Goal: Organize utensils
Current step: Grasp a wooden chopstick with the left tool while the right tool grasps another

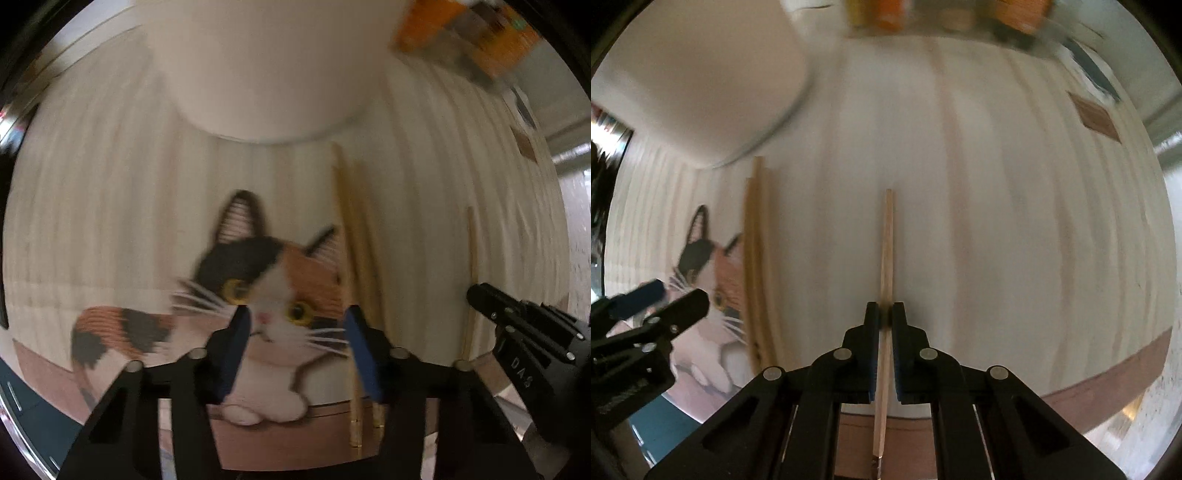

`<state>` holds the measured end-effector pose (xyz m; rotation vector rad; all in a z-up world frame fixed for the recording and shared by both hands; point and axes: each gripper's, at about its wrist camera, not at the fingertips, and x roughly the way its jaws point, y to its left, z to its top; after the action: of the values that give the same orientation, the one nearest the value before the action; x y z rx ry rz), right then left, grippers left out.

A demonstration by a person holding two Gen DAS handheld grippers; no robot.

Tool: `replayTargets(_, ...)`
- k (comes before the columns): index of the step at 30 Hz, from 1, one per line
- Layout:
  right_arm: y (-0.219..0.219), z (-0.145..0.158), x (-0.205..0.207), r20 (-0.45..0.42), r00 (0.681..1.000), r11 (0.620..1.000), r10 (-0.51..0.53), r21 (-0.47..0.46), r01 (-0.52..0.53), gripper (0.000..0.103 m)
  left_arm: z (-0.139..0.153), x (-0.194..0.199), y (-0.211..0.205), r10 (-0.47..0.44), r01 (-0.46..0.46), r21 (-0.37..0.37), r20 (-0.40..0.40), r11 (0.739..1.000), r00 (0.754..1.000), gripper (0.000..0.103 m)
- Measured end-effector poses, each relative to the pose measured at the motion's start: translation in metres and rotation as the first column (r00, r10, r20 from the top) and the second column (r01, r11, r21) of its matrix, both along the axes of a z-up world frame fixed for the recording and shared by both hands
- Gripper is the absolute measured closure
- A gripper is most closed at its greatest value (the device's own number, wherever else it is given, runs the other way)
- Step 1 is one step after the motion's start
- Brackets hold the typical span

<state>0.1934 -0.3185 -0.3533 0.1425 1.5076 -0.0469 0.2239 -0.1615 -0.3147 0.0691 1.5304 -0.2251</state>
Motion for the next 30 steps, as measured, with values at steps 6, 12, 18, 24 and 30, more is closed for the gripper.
replayTargets(6, -0.033, -0.002, -0.021, -0.002, 0.998, 0.998, -0.061, -0.004, 0.061, 0.096, -0.003, -0.004, -0.029, -0.081, 0.079, 0.066, 0.024, 0.995, 0.996, 0.096)
replayTargets(12, -0.037, -0.004, -0.027, -0.003, 0.997, 0.997, -0.073, -0.004, 0.073, 0.096, -0.004, -0.006, -0.01, -0.061, 0.056, 0.106, 0.041, 0.993, 0.997, 0.099)
replayTargets(18, -0.02, -0.002, -0.015, -0.001, 0.999, 0.998, -0.044, 0.035, 0.044, 0.096, -0.006, -0.002, 0.033, 0.033, -0.036, 0.105, 0.033, 0.994, 0.999, 0.099)
replayTargets(24, -0.005, -0.002, -0.007, -0.007, 1.0, 1.0, 0.0, -0.011, 0.0, 0.096, -0.005, 0.0, 0.048, 0.05, -0.054, 0.094, 0.037, 0.994, 0.998, 0.098)
replayTargets(30, -0.007, -0.001, -0.013, -0.094, 0.995, 0.999, 0.034, 0.004, -0.034, 0.088, -0.008, -0.011, 0.045, 0.058, -0.062, 0.085, 0.043, 0.995, 0.997, 0.098)
